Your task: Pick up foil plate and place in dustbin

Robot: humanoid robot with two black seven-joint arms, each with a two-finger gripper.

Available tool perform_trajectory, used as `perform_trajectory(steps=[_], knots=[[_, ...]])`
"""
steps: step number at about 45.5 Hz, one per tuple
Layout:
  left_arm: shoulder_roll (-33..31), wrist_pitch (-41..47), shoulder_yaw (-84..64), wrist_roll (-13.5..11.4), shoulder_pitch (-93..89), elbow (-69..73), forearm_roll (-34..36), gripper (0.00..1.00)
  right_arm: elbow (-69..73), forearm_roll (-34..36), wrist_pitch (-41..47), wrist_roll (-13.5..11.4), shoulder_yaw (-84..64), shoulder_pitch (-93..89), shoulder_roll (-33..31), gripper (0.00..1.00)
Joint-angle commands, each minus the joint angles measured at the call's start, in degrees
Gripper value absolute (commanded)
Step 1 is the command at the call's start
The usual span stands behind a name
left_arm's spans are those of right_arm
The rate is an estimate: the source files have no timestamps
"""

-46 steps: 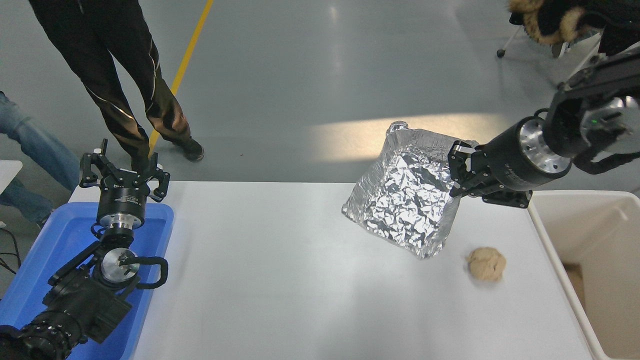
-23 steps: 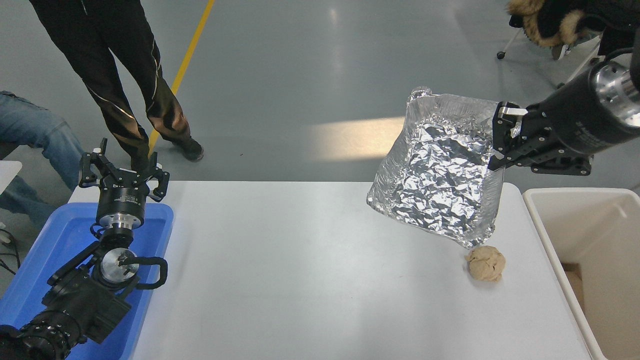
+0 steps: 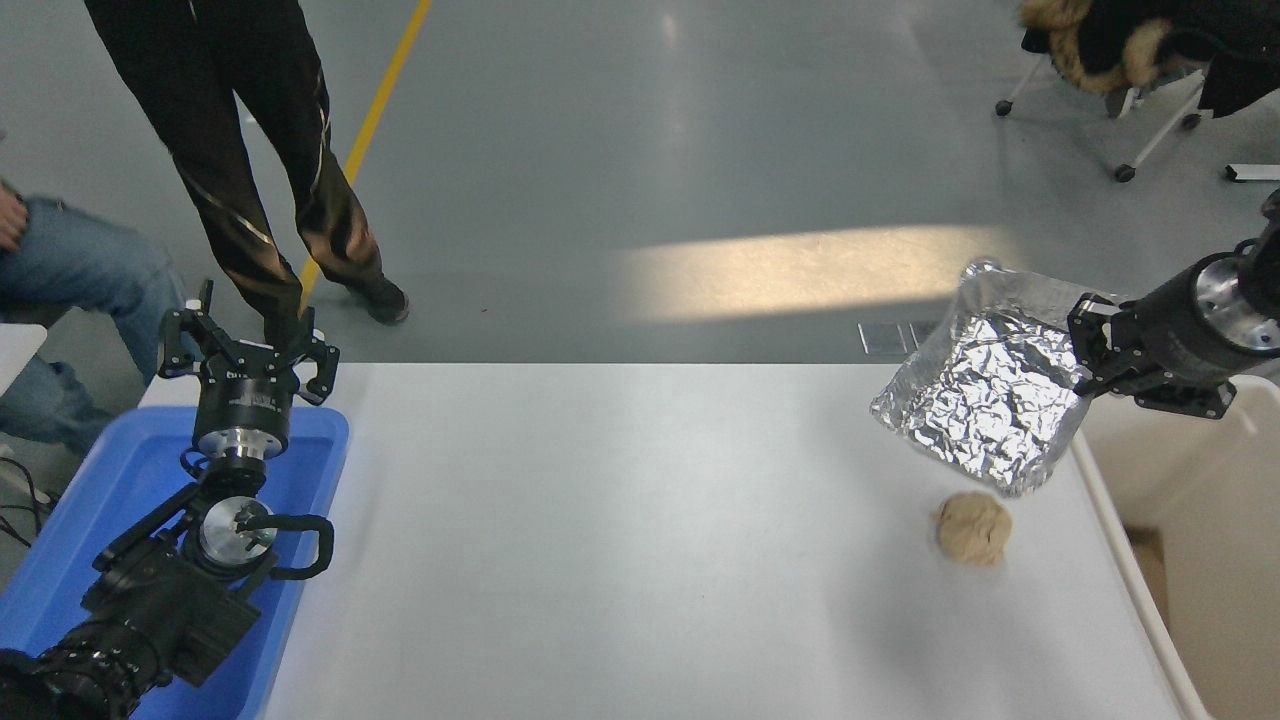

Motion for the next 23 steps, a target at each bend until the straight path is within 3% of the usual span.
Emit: perform_trajectory(steps=[1,12,23], knots=[[0.0,0.0,0.0,0.0,0.0,0.1,-0.1,0.99,-20.6,2.2,-2.1,-0.1,9.2,-24.4,-6.9,0.00],[0.0,0.0,0.0,0.0,0.0,0.0,0.0,0.99,-35.1,1.7,-7.3,-0.2,30.3,-45.5,-10.7,0.00],[0.0,0.0,0.0,-0.1,0.0,0.0,-0.1,0.99,-53.0,1.0,-7.4,-0.2,43.7,-62.4,-4.0,0.00]])
